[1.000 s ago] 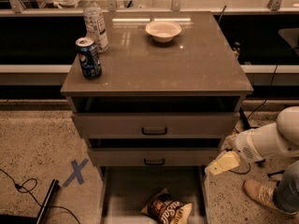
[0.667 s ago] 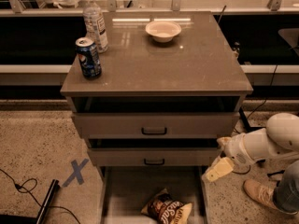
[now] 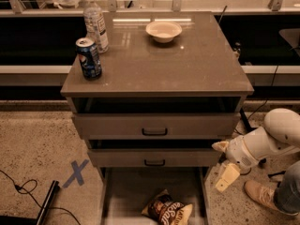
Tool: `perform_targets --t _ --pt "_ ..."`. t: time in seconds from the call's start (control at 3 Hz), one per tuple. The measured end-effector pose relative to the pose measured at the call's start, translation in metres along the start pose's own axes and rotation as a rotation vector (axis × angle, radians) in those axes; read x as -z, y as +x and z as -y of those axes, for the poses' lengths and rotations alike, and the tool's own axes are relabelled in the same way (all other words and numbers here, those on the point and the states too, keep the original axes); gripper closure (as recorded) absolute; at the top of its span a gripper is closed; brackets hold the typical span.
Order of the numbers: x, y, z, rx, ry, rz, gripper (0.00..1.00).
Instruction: Pick brown chip bag from bottom drawer and place on counter
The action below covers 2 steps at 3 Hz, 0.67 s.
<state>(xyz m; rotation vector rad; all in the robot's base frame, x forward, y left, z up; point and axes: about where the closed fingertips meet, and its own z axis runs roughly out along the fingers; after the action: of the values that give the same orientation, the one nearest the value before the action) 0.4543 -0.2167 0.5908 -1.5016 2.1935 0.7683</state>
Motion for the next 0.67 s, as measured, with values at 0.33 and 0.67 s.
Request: perform_targets --t 0.33,0.67 --pt "0.0 0.0 0.0 -0.004 0.0 0.0 0.0" --pt "-0.019 0.01 -0.006 -0.073 0.015 0.008 0.0"
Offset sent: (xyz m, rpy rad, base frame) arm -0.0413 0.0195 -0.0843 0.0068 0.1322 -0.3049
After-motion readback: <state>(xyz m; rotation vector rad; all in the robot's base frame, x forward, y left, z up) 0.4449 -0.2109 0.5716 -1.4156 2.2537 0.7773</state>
